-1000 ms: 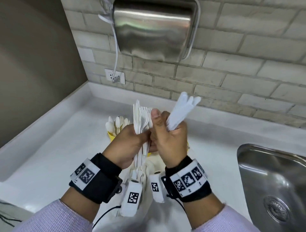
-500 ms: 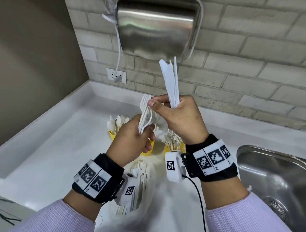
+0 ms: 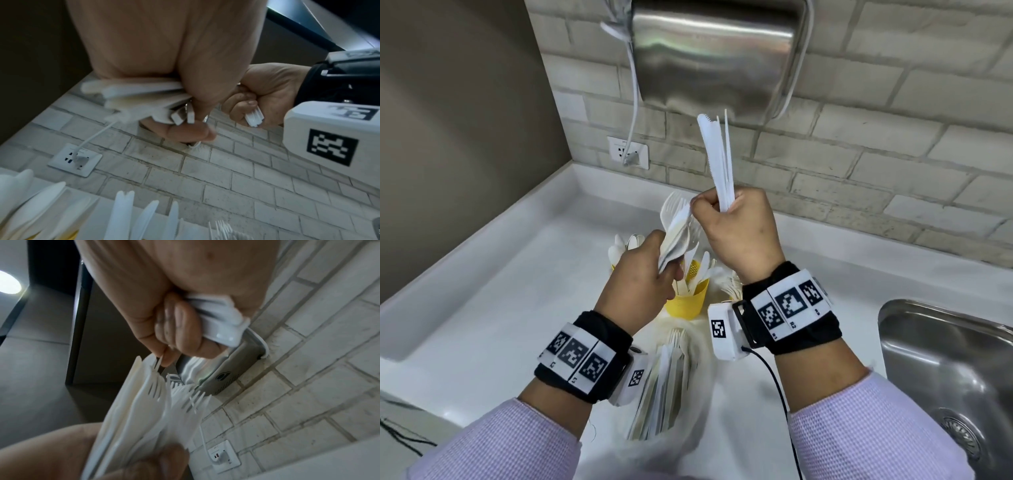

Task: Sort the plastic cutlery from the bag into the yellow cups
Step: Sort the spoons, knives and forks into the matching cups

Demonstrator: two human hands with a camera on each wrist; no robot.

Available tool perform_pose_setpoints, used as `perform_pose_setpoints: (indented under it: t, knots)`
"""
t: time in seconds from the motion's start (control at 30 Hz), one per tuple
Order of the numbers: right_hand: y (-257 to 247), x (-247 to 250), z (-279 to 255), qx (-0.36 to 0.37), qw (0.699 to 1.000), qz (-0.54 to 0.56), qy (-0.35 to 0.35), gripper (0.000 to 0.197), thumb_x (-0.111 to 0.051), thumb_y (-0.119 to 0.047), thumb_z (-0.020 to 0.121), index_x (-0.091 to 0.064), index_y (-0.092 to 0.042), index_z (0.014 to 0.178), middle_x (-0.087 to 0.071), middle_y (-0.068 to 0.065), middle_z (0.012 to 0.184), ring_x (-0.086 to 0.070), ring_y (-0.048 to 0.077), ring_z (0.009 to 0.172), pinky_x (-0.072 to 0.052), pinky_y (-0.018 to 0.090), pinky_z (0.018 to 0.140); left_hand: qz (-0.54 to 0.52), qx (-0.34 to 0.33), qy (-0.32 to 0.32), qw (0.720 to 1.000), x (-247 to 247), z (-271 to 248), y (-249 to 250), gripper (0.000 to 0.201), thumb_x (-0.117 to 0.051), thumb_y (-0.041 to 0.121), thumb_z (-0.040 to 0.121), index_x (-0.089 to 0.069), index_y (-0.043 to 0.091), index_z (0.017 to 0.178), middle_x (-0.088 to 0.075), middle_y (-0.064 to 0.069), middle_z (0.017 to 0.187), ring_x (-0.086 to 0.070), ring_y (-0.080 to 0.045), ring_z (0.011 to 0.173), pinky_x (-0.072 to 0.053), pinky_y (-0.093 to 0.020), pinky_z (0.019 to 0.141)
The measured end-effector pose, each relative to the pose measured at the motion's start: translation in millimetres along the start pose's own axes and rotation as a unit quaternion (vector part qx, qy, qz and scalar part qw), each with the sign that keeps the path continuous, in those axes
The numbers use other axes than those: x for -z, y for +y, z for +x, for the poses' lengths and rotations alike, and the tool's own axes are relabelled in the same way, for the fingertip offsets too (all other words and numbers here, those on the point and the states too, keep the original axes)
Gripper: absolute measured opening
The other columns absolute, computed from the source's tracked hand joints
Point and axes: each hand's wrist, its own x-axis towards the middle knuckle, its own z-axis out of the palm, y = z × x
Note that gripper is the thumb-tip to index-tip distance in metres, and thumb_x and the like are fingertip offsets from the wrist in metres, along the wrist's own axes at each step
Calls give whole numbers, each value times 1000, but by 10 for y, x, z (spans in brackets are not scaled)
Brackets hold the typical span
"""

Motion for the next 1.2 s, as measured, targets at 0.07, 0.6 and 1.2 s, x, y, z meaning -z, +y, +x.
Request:
perform_pose_setpoints:
  t: [0.07,0.6,1.2]
  knots:
    - [-3,8,2,-2,999,-22,-24,39,-69,-17,89,-54,-11,53,-45,-3,47,-40,9,42,-34,23,43,20,-10,8,1000,8,5,-32,10,-53,7,98,-52,17,99,-69,7,75,-64,-14,52,-56,-38,56]
    - [18,132,-1,63,991,-69,-94,39,-70,-32,96,-61,-9,65,-41,-12,42,-39,5,39,-32,19,44,69,-36,9,997,23,6,-37,23,-54,0,91,-51,21,100,-69,9,76,-63,-14,59,-56,-43,58]
    - [-101,319,-95,8,933,318,168,43,-51,-38,106,-52,-12,73,-49,6,53,-50,23,41,-51,37,48,144,-49,61,987,77,-6,110,12,-53,15,98,-41,18,98,-63,-6,80,-55,-38,67,-43,-41,57]
